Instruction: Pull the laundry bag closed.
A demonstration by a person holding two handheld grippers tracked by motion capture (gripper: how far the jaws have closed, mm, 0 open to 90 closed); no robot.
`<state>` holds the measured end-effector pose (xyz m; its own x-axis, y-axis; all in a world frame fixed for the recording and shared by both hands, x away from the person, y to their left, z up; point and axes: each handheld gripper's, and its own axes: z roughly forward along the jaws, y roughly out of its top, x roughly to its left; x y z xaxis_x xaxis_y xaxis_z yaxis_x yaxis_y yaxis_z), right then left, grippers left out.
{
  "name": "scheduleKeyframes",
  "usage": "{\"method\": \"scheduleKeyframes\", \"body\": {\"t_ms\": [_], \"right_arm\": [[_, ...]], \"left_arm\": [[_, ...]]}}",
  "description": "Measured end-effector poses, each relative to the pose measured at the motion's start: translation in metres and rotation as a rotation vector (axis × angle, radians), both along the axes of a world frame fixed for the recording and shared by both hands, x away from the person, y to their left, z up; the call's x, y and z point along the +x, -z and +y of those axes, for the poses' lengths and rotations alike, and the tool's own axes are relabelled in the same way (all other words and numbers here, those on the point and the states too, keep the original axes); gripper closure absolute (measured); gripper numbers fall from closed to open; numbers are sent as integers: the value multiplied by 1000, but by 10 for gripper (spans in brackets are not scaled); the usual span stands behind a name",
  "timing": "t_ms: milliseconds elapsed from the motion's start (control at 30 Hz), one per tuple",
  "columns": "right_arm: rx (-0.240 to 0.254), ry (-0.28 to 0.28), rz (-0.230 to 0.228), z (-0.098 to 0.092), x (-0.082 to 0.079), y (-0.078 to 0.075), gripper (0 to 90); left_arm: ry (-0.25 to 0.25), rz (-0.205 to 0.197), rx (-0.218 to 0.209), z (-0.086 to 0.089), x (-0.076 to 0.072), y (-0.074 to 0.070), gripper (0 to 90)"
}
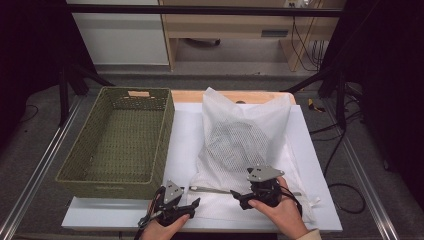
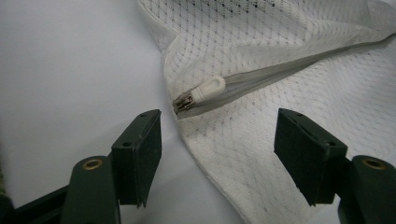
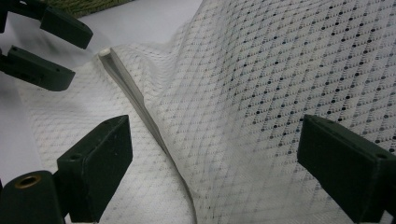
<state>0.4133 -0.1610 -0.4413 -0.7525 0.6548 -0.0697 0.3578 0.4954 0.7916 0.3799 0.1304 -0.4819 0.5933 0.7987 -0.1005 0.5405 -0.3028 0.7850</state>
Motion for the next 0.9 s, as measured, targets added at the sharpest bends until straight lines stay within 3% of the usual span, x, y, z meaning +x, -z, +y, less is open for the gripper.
{"method": "scheduleKeyframes", "body": {"t_ms": [167,300,700,900], "right_arm": [[-2,-2,3,0,0,1,105],[-5,-3,5,1,1,2,105],[-4,-4,8,0,1,2,106],[0,-6,6,1,1,1,106]], "left_arm": [[-6,24,-12,2,6,5,351],[13,17,16,2,8,4,383],[7,-2,28,3,11,5,495],[27,-21,53,2,10,6,575]]}}
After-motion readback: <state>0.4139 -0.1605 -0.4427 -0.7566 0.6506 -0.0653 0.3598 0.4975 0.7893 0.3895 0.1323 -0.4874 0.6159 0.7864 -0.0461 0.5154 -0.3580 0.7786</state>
